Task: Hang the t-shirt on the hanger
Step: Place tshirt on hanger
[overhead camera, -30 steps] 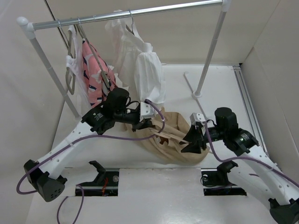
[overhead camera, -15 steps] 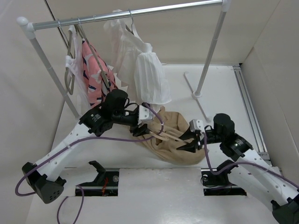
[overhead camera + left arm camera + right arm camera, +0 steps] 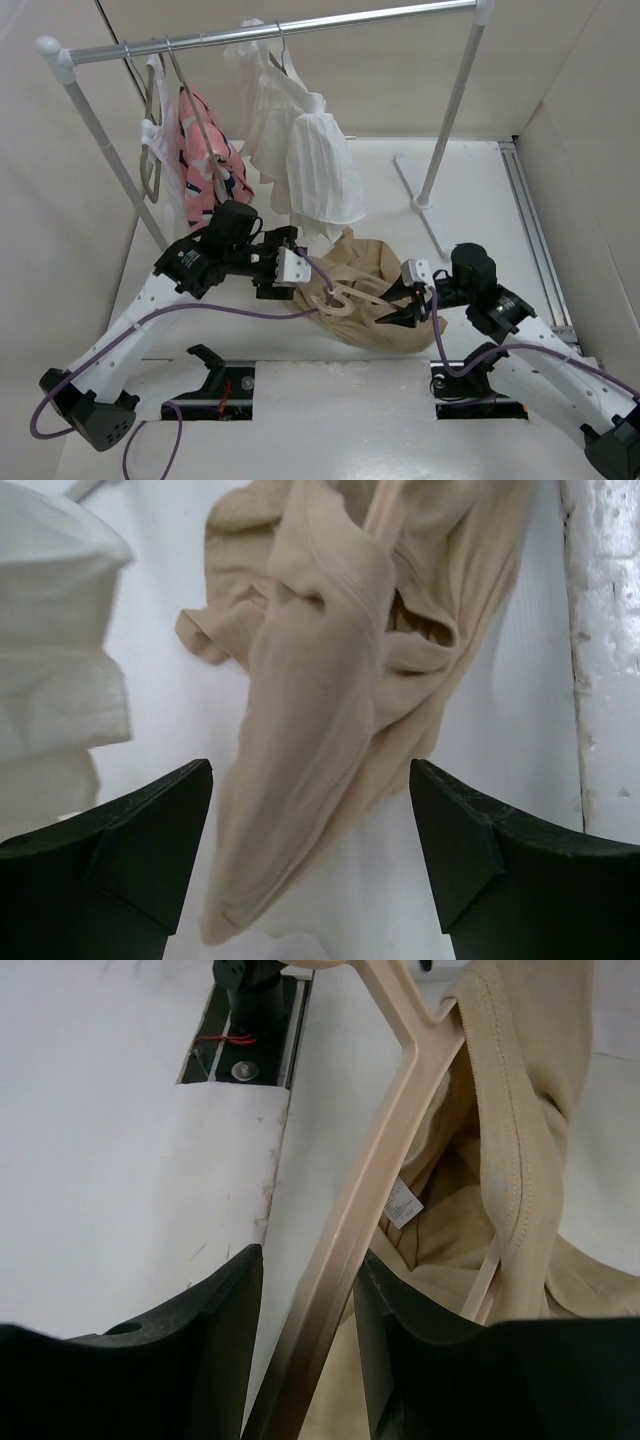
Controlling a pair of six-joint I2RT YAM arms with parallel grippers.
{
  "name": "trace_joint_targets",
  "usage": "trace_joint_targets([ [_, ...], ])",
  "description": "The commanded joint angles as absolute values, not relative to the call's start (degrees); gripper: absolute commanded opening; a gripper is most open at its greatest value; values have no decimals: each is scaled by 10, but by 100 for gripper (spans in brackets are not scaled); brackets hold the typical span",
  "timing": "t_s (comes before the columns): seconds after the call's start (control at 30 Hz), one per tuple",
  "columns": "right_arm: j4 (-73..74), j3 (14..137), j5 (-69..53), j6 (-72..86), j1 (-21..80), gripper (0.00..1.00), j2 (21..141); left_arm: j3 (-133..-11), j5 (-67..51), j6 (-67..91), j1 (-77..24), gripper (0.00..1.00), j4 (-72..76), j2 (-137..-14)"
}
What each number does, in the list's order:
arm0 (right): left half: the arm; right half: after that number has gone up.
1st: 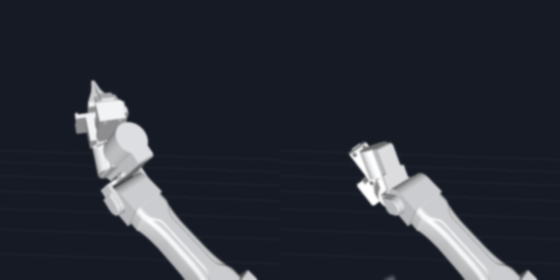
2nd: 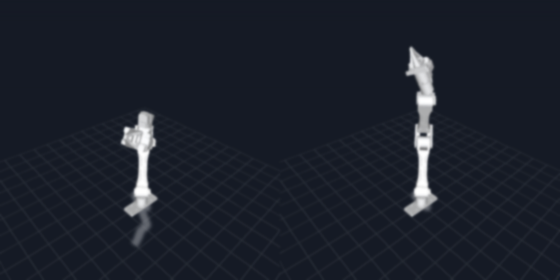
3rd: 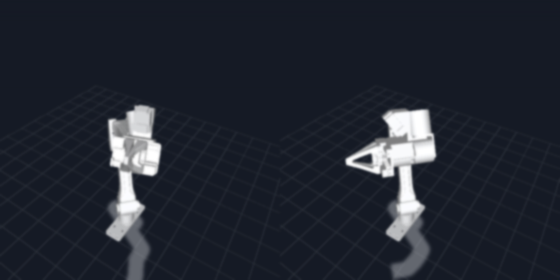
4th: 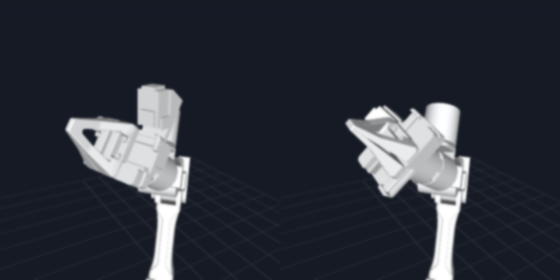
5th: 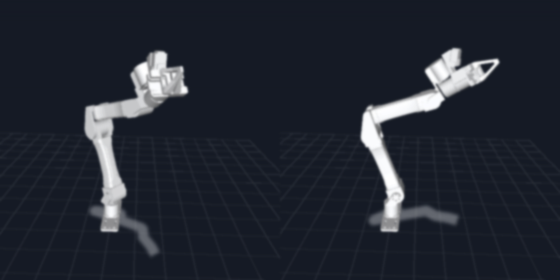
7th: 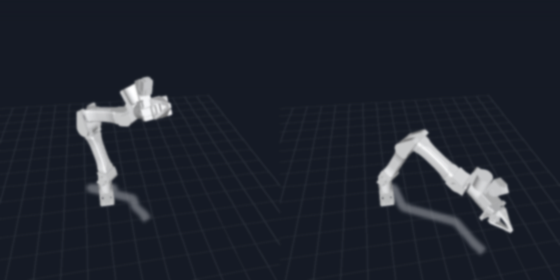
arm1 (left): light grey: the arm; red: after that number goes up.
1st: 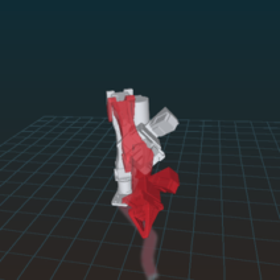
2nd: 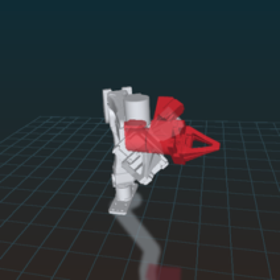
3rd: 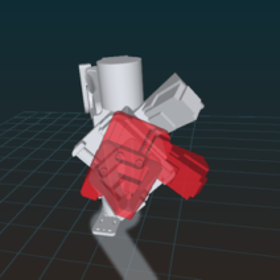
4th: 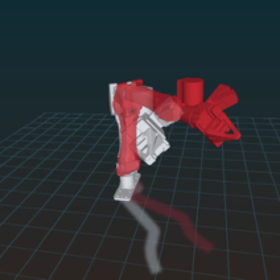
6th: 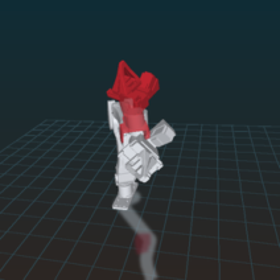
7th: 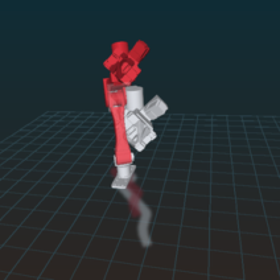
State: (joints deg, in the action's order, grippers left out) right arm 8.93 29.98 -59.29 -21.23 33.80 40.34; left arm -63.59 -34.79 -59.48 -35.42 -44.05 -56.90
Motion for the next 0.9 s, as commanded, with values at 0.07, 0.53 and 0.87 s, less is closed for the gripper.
trace_joint_targets([
  [0.07, 72, 301, -597, -231, 343, 0, 391, -590, -371, -642, -350, 77, -410, -561],
  [0.53, 72, 317, -613, -243, 348, 0, 408, -495, -428, -648, -313, 82, -281, -555],
  [0.87, 72, 357, -632, -259, 348, 0, 453, -517, -444, -759, -313, 42, -314, -657],
])
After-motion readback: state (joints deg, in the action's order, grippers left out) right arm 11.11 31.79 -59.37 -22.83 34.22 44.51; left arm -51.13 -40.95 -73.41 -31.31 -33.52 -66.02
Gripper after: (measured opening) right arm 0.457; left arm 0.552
